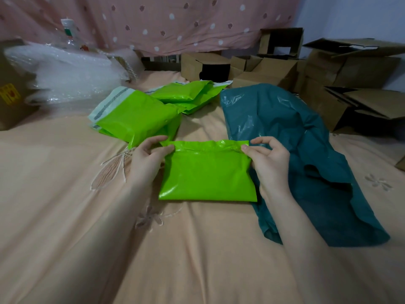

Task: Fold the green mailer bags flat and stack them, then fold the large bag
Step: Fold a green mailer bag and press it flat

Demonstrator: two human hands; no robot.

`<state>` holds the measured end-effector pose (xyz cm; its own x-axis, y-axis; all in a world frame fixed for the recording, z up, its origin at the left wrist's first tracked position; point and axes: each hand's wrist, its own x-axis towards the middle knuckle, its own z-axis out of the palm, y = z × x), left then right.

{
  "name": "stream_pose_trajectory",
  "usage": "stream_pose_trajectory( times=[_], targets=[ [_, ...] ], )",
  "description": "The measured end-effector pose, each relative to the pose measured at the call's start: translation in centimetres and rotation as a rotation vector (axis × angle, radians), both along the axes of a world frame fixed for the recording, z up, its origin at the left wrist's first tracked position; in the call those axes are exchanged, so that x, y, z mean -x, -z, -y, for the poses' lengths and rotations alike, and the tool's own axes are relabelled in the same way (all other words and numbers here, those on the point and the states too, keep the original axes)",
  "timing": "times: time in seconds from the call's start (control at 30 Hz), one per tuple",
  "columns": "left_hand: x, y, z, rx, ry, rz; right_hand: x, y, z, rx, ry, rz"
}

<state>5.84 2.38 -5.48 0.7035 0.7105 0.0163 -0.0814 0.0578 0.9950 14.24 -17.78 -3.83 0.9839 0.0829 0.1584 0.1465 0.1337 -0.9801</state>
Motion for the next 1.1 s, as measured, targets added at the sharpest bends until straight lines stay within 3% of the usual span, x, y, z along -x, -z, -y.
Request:
stream_pose_trajectory(
  times=[0.1,0.23,0.33,0.43,0.57,0.63,0.73,1.1],
  targets=[
    [0.0,1.0,-0.5,-0.062,0.003,-0.105,-0.5,0.8,-0.1,0.16,0.006,0.039],
    [0.0,1.4,-0.3,-0.35,-0.047,-0.092,-0.8,1.2,-0.2,0.229,0.015,0.102],
    [0.5,0.9,0.2,-0.696,-0.129,-0.116,-0.5,0.8,-0.1,0.294,0.064,0.18],
    [1.2,0.1,2.0,-0.985,-0.044,-0.08,0.5,0.3,-0.1,0.495,0.119,0.433],
    [1.3,0.3,4.3,-1.299,0.172,-0.193,2.5,1.0,-1.5,0.902,-0.15,0.771],
    [1.4,0.7,4.9,-1.34,0.266,-0.301,3.1,2.0,-1.9,1.111,-0.256,0.798],
    [1.7,1.6,5.1,-1.418,0.31,-0.363,3.2,2.8,-1.6,1.262,-0.316,0.778],
    [1.5,1.6,5.2,-1.454,0.319,-0.444,3.6,2.3,-1.5,1.343,-0.352,0.705]
  ],
)
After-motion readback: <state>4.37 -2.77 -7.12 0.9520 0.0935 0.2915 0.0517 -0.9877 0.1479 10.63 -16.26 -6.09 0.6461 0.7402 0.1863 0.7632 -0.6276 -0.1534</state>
